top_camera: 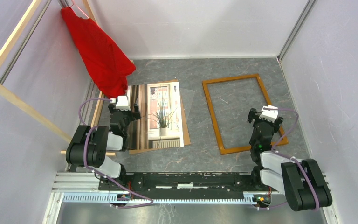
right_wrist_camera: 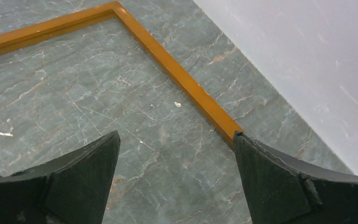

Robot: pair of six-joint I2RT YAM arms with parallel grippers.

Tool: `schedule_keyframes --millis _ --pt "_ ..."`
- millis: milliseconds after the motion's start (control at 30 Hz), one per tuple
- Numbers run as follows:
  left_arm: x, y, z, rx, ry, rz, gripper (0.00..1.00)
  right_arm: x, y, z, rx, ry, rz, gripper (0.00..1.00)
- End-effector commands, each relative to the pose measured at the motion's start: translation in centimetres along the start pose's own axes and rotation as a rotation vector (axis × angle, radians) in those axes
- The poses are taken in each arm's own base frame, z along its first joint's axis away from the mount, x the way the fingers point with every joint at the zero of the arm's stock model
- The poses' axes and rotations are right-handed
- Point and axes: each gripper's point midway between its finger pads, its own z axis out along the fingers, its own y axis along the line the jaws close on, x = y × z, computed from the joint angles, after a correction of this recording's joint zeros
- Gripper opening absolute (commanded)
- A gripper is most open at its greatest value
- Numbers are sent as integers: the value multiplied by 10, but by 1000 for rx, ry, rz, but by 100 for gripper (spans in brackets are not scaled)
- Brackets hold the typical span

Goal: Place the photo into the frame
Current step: Turn over the photo frame at the center of the board.

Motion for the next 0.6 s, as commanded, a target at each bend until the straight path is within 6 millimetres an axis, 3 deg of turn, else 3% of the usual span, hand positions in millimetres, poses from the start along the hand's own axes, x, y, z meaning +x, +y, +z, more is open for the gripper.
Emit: schedule_keyframes --millis 0,67,167,233,333,367,567 --pt "-21 -3 14 47 13 -29 100 7 4 9 90 154 164 98" --pt "-35 -10 25 93 77 -8 100 0 19 12 55 196 267 98" --pt "-46 -26 34 200 180 34 100 -12 41 17 -42 267 217 98" --pt "-55 -33 36 243 236 30 100 -16 67 18 -196 298 158 98" --pt "-73 -45 35 318 305 18 100 -24 107 12 -417 313 149 98" --pt "-70 -48 31 343 345 24 100 -25 120 8 -478 325 138 98" --pt "-71 -68 10 514 524 48 100 -7 187 -24 -617 467 -41 98"
